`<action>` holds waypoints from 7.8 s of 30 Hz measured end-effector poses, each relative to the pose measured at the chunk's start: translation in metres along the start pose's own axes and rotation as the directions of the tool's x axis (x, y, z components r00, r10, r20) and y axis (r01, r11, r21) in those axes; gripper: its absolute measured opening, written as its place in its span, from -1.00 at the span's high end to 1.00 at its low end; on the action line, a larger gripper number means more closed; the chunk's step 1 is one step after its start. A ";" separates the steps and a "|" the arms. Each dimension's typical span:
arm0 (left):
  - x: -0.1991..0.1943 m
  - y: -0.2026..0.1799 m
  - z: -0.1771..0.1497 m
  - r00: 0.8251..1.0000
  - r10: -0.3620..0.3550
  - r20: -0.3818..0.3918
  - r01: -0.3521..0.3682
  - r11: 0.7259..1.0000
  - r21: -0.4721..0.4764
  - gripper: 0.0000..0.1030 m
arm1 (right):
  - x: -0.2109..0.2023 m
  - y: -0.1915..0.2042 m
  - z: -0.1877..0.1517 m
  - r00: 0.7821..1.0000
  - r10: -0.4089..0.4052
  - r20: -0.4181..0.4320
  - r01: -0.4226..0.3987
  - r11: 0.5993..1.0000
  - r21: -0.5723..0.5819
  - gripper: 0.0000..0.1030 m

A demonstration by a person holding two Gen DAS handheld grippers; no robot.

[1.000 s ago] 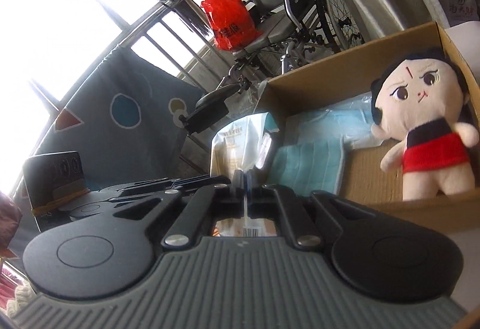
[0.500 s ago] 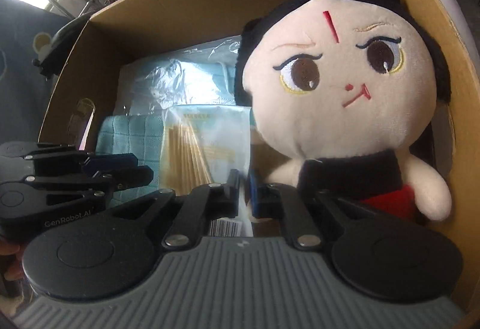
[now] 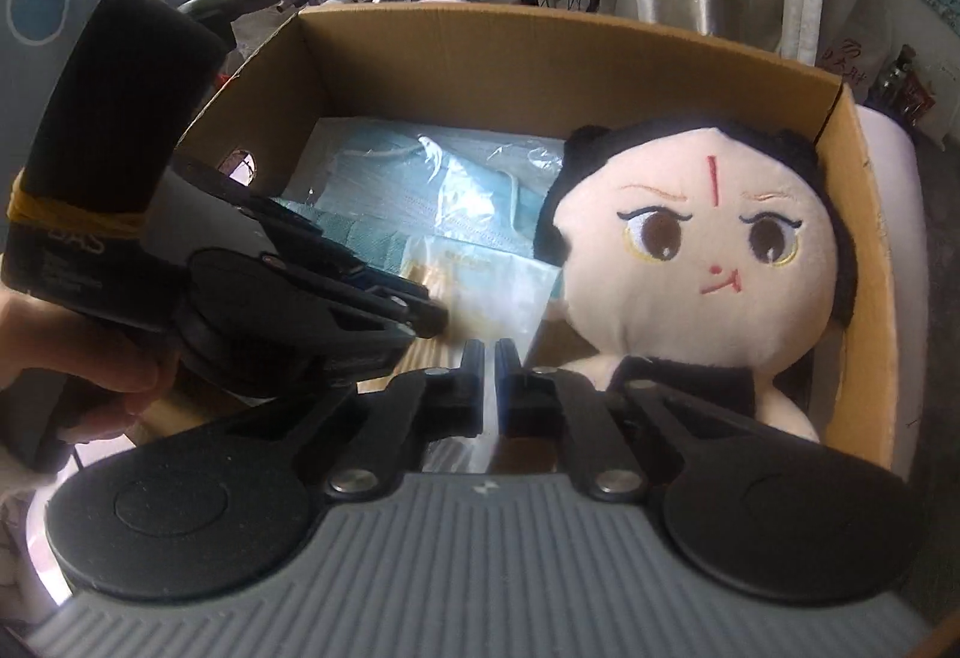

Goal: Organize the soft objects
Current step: 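Grasp the cotton swab bag with the left tool and drop it in the box, then grasp the blue wet-wipes pack with the left tool, then carry the wet-wipes pack into the box and open the left tool, then grasp the blue bandage box on the bed with the left tool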

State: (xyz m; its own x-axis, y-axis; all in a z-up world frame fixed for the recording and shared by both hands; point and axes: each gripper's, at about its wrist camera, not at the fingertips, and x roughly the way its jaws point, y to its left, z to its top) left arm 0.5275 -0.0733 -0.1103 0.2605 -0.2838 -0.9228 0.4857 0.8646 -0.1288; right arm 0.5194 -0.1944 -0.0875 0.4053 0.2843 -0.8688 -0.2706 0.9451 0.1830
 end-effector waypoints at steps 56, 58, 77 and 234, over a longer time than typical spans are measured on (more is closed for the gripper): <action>-0.119 0.008 -0.070 0.999 -0.014 0.052 0.032 0.936 -0.350 -0.12 | -0.150 -0.011 -0.082 0.933 0.106 0.344 -0.141 0.987 0.077 0.89; -0.164 -0.011 -0.096 0.991 0.019 0.131 0.015 0.968 -0.249 -0.12 | -0.181 -0.008 -0.109 0.926 0.140 0.351 -0.175 0.982 0.068 0.87; -0.143 -0.035 -0.372 0.982 0.023 0.186 0.020 0.974 -0.226 -0.48 | -0.092 0.097 -0.322 0.894 0.447 0.029 -0.427 0.831 0.358 0.32; -0.113 -0.057 -0.393 0.953 -0.253 0.166 0.289 0.925 -0.247 0.27 | -0.082 0.049 -0.398 0.905 0.357 0.230 -0.425 0.746 0.514 0.64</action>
State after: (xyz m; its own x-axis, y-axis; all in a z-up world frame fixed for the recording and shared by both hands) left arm 0.1426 0.0722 -0.1407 0.2643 -0.5581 -0.7866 0.3181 0.8204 -0.4752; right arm 0.1254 -0.2352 -0.1898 0.4715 0.6317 -0.6153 0.0745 0.6667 0.7416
